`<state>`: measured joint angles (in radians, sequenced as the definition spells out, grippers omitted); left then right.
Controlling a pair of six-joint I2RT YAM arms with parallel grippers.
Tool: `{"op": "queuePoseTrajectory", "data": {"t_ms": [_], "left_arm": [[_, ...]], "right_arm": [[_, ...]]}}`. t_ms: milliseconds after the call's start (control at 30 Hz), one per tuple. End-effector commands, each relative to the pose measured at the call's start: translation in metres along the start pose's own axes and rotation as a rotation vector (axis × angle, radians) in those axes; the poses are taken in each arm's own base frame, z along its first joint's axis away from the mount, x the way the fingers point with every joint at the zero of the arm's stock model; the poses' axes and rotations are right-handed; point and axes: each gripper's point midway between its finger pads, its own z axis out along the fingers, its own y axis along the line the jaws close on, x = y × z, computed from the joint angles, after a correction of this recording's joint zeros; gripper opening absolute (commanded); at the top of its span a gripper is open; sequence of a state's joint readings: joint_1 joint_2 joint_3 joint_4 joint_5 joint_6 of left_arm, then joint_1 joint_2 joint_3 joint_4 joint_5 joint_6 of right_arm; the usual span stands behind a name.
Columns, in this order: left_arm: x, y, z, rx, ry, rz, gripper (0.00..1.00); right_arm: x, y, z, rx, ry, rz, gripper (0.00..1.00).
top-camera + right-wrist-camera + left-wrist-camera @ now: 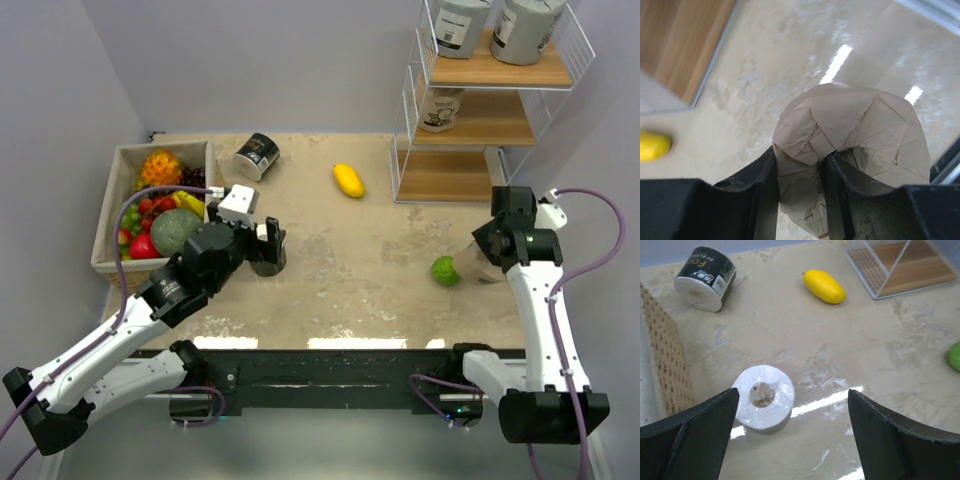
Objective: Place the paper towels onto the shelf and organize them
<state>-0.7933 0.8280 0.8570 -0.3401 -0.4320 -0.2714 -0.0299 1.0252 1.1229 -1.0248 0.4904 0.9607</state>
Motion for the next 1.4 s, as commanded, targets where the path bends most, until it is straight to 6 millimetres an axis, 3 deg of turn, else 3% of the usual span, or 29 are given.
{"op": "queuePoseTrajectory", "data": {"t_ms": [0,133,233,267,333,500,533,600,633,667,933,1167,1367], "left_arm": [[-0.035,-0.045,-0.010,0.208,-0.024,-0.127,0.95],[-0.033,-0.068,-0.009,0.299,0.034,-0.184,0.95],[-0.033,-0.089,-0.012,0.398,0.076,-0.226,0.95],[-0.032,-0.093,-0.011,0.416,0.090,-0.237,0.95],[-0.038,-0.102,-0.013,0.457,0.098,-0.277,0.95],[-0.052,-0.115,-0.020,0.580,0.098,-0.349,0.95],[-0.063,-0.113,-0.018,0.599,0.064,-0.387,0.95],[-0.064,-0.121,-0.025,0.701,0.072,-0.419,0.96],[-0.079,-0.121,-0.027,0.741,0.019,-0.448,0.96],[-0.078,-0.127,-0.030,0.793,0.020,-0.448,0.96],[-0.102,-0.140,-0.030,0.900,-0.068,-0.455,0.95],[-0.094,-0.146,-0.017,0.920,-0.057,-0.475,0.95],[-0.099,-0.148,-0.024,0.961,-0.095,-0.494,0.92]], "right_arm": [[0.011,0.079,-0.041,-0.435,0.136,-0.101,0.18],[0.047,0.141,-0.091,-0.832,0.254,-0.201,0.18],[0.077,0.173,-0.142,-1.176,0.356,-0.241,0.22],[0.087,0.175,-0.163,-1.297,0.424,-0.255,0.22],[0.085,0.183,-0.192,-1.486,0.421,-0.203,0.25],[0.082,0.177,-0.232,-1.712,0.423,-0.227,0.27],[0.079,0.177,-0.240,-1.755,0.411,-0.234,0.27],[0.078,0.174,-0.249,-1.805,0.424,-0.238,0.28],[0.079,0.171,-0.256,-1.849,0.451,-0.237,0.28],[0.080,0.170,-0.260,-1.871,0.464,-0.231,0.28],[0.080,0.159,-0.278,-1.973,0.551,-0.182,0.28],[0.079,0.160,-0.284,-1.997,0.584,-0.144,0.28],[0.084,0.161,-0.282,-1.997,0.603,-0.145,0.29]]}}
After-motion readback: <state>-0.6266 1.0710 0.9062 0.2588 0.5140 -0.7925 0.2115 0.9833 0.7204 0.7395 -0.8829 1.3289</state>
